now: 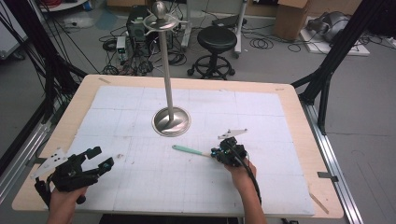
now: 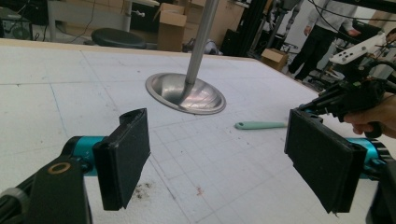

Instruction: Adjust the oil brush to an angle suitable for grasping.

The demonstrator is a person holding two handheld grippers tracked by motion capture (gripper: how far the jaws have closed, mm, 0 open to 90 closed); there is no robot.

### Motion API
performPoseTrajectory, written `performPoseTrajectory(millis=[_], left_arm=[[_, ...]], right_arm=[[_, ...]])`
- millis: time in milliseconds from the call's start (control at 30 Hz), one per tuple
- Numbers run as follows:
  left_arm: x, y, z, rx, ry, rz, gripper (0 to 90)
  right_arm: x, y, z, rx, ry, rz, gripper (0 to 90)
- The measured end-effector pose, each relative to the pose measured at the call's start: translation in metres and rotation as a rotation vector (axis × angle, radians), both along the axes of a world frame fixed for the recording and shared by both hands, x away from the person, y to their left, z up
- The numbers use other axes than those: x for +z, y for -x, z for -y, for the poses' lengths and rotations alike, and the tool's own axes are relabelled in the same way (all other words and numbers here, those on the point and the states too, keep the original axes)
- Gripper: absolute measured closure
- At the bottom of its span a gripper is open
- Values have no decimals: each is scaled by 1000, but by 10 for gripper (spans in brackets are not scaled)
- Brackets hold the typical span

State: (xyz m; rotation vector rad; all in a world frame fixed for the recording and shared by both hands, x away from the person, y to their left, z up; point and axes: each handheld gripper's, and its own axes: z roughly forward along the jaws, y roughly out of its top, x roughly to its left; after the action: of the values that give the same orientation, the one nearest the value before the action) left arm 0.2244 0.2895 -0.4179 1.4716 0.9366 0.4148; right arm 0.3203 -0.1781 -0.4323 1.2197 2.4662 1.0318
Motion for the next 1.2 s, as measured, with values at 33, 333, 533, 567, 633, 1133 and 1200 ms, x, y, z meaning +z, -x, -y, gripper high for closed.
performPoseTrajectory(millis=[33,333,533,567,633,1133,1200], left_arm=[[0,0,0,0,0,0,226],[0,0,2,0,-5,-1,227],[0,-1,3,-5,-11,-3,227],[0,-1,3,-6,-12,-2,227],[0,0,3,-5,-12,-2,226],[0,0,2,-3,-2,-2,226],[0,0,2,-3,-4,-1,226]], right_arm=[[0,0,0,0,0,0,897],[-1,23,-5,106,1,8,898],[0,22,-26,189,-61,83,898],[-1,20,-32,197,-66,80,897],[-3,16,-45,219,-59,77,897],[-9,-11,-39,15,53,113,898],[-9,-11,-37,-3,58,112,897]])
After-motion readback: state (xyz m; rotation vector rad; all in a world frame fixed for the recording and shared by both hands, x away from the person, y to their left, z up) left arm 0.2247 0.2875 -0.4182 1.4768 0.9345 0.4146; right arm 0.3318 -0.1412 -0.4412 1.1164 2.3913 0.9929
